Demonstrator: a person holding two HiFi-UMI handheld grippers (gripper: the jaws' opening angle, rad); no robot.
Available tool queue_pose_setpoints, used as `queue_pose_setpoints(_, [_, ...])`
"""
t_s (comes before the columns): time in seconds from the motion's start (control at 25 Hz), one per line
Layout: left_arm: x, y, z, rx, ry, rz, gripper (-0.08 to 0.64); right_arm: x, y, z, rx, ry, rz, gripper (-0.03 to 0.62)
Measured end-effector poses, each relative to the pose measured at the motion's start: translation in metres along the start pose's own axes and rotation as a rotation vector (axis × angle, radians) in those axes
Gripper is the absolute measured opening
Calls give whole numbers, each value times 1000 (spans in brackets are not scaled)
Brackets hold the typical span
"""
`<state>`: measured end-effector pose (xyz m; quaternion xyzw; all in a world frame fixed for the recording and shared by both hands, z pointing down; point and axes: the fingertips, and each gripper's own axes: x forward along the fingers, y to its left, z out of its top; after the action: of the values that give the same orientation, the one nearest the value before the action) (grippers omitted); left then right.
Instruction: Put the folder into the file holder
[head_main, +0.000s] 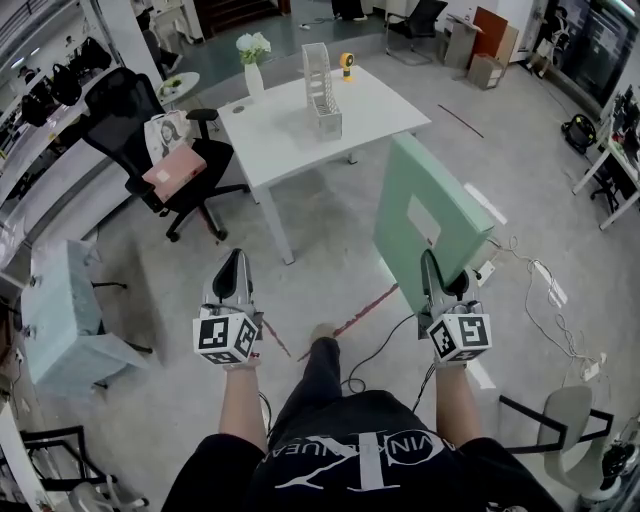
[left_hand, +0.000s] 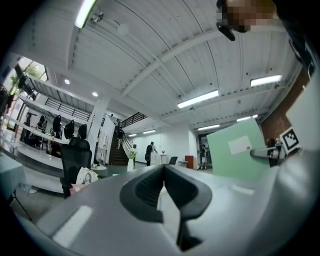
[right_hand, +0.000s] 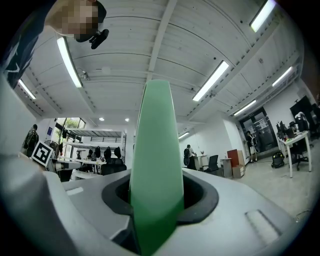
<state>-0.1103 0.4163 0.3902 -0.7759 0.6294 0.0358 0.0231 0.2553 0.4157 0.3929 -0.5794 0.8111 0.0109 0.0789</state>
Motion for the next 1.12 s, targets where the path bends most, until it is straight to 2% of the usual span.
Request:
queue_pose_setpoints(0.28, [71, 9, -17, 17, 9, -38, 0, 65, -17, -9, 4, 0, 3, 175])
queue_pose_setpoints(0.64, [169, 50, -24, 3, 30, -19, 0, 169, -34, -24, 27, 19, 3, 175])
queue_pose_setpoints(0.76, [202, 66, -20, -33, 14, -24, 0, 203, -35, -26, 26, 27, 6, 175])
queue_pose_setpoints(1.12, [303, 106, -27, -11, 13, -46, 0, 304, -40, -29, 32, 0, 0, 175])
